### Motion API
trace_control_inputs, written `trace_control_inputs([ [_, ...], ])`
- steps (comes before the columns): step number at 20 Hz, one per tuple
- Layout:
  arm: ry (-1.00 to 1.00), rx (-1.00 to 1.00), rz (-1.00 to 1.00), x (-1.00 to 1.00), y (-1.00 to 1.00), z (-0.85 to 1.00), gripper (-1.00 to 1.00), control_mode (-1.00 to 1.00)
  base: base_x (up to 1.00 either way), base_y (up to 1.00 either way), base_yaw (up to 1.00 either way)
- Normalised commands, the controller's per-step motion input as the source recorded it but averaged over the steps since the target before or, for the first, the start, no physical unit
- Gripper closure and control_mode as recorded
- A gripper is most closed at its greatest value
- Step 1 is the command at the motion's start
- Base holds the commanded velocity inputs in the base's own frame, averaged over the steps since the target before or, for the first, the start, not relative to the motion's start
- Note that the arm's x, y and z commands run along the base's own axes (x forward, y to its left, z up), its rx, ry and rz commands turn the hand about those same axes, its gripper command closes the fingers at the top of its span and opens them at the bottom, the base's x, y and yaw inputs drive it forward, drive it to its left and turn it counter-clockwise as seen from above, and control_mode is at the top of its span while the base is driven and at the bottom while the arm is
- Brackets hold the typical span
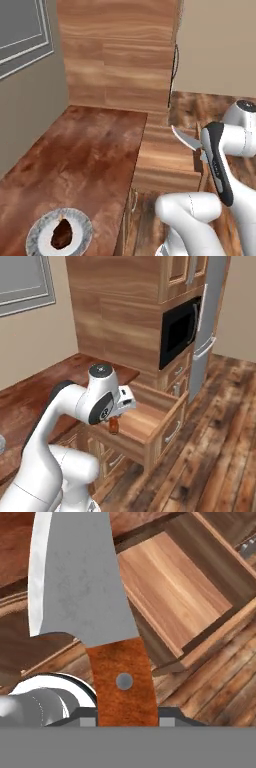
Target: Pick up the knife from the drawer and place it on the cutting board. Then place the meat from the plate to the cutting board.
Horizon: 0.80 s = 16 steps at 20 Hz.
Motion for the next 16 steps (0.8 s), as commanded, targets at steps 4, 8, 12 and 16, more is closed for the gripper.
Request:
trace_control_inputs([
  [4, 0.0, 0.0, 0.0, 0.0, 0.0, 0.0, 1.0, 1.0, 0.38, -0.98, -0.52],
  [8, 0.0, 0.0, 0.0, 0.0, 0.0, 0.0, 1.0, 1.0, 0.03, -1.0, -0.34],
  [12, 0.0, 0.0, 0.0, 0.0, 0.0, 0.0, 1.0, 1.0, -0.84, -0.83, -0.13],
  [16, 0.0, 0.0, 0.0, 0.0, 0.0, 0.0, 1.0, 1.0, -1.0, -0.04, -0.01],
])
